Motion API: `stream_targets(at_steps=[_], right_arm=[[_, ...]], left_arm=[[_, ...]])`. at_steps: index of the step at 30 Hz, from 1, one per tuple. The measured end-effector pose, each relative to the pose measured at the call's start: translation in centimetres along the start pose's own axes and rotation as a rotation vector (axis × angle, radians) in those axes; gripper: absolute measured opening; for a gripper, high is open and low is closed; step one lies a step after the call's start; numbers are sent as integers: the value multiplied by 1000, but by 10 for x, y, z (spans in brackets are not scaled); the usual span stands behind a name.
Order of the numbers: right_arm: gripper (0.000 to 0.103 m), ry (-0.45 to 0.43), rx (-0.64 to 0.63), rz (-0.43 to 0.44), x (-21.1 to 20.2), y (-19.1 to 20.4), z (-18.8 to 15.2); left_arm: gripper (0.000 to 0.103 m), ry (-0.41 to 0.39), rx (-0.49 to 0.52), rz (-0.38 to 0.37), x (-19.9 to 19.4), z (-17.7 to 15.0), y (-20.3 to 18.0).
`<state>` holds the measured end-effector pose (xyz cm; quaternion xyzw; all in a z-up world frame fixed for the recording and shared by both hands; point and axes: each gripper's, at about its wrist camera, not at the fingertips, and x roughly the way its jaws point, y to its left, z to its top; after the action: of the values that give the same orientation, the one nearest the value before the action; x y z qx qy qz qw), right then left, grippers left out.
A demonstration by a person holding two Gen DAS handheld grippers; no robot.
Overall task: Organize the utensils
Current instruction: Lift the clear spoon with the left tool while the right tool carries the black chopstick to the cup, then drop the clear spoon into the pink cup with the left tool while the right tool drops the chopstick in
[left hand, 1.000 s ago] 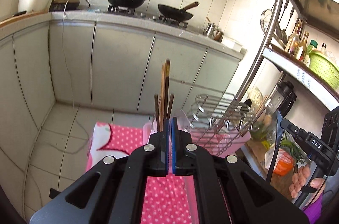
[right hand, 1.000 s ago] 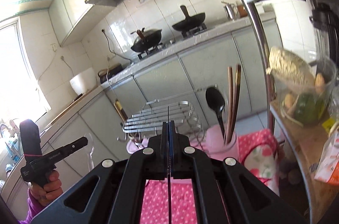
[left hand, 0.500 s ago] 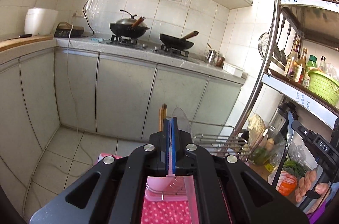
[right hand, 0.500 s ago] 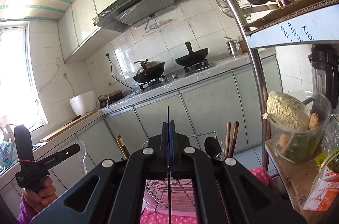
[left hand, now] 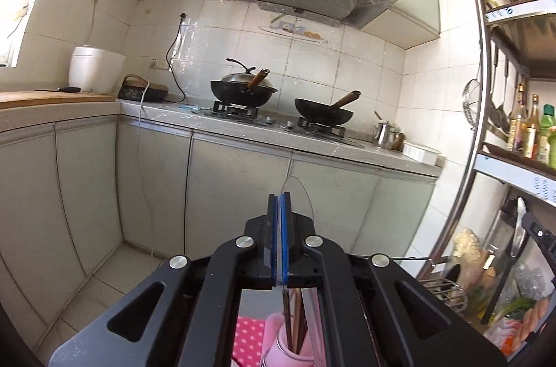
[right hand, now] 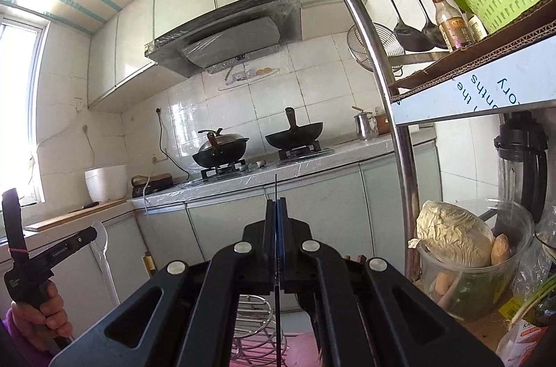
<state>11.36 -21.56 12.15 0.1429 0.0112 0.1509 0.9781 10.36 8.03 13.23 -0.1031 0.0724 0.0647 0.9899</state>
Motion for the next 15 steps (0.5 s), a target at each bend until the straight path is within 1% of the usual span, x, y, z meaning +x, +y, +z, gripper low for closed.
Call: stream_targets(at_steps=[5, 8, 11, 15], right_arm=[[1, -25, -23, -31, 20, -9, -20], [1, -42, -41, -44, 28, -12, -29], [1, -51, -56, -45, 36, -14, -36], [1, -55, -45, -27, 42, -17, -46]], left_arm=[[1, -35, -12, 32, 24, -19, 3], [1, -71, 1, 58, 30, -28, 2], [1, -116, 41, 80, 32, -33, -3], [1, -156, 101, 81, 30, -46, -11]])
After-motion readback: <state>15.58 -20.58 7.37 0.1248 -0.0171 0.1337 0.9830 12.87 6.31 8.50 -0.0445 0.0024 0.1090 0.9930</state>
